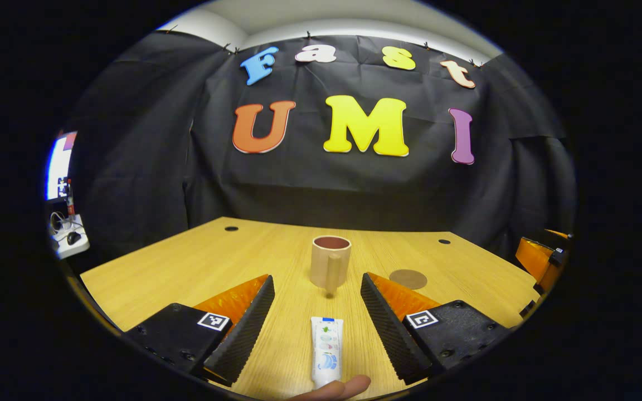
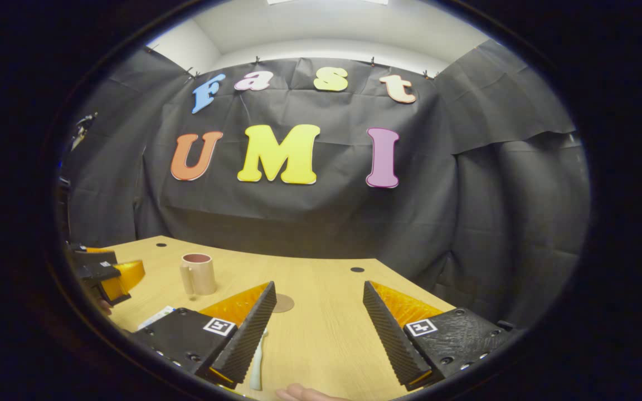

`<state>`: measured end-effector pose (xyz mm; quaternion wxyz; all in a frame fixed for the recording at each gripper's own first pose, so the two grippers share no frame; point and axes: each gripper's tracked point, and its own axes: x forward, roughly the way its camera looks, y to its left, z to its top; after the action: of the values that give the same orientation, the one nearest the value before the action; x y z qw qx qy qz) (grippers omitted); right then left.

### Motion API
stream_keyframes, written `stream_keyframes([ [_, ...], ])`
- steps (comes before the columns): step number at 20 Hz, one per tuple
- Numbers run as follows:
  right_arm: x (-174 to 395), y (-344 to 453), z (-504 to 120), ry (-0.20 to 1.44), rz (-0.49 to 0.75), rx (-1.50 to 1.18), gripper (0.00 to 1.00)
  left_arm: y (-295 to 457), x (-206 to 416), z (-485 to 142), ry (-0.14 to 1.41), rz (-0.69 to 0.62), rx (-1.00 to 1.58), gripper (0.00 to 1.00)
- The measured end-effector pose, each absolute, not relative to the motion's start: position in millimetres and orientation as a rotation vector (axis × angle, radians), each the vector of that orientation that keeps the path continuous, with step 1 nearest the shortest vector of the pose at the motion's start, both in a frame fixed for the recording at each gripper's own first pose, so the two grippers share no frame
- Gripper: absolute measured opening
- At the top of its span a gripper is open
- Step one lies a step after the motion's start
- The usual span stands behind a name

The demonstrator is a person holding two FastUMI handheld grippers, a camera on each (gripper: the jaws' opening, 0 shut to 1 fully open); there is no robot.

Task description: Put the toothbrush and toothpaste on the desktop into the cup, then pick up the cup and place it on the coaster on the desktop.

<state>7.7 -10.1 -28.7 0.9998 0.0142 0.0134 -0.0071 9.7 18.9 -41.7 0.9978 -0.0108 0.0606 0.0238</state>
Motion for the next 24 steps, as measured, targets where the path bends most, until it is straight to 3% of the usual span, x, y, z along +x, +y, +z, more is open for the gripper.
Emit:
stream_keyframes([
  [6,15,0,-69,0.146,0.012,0.023,0.96,18,-7,-109,0.395,0.043,0.036,0.98],
  [13,16,8,-95,0.229,0.029,0.028,0.95,13,-20,-137,0.542,0.051,0.043,0.96],
  [17,20,14,-101,0.249,0.042,0.003,0.95,8,-27,-153,0.617,0.018,-0.012,0.77],
  [19,19,21,-110,0.285,0.060,0.006,0.95,8,-26,-152,0.618,0.001,-0.005,0.69],
  [20,20,27,-114,0.303,0.073,0.006,0.95,8,-28,-151,0.619,-0.003,0.002,0.59],
  [21,21,29,-117,0.320,0.075,-0.004,0.95,7,-25,-153,0.616,-0.010,-0.001,0.60],
  [23,23,32,-126,0.355,0.077,-0.032,0.95,8,-26,-150,0.603,-0.023,-0.019,0.53],
  [24,25,36,-130,0.372,0.082,-0.040,0.96,7,-27,-148,0.588,-0.031,-0.029,0.44],
])
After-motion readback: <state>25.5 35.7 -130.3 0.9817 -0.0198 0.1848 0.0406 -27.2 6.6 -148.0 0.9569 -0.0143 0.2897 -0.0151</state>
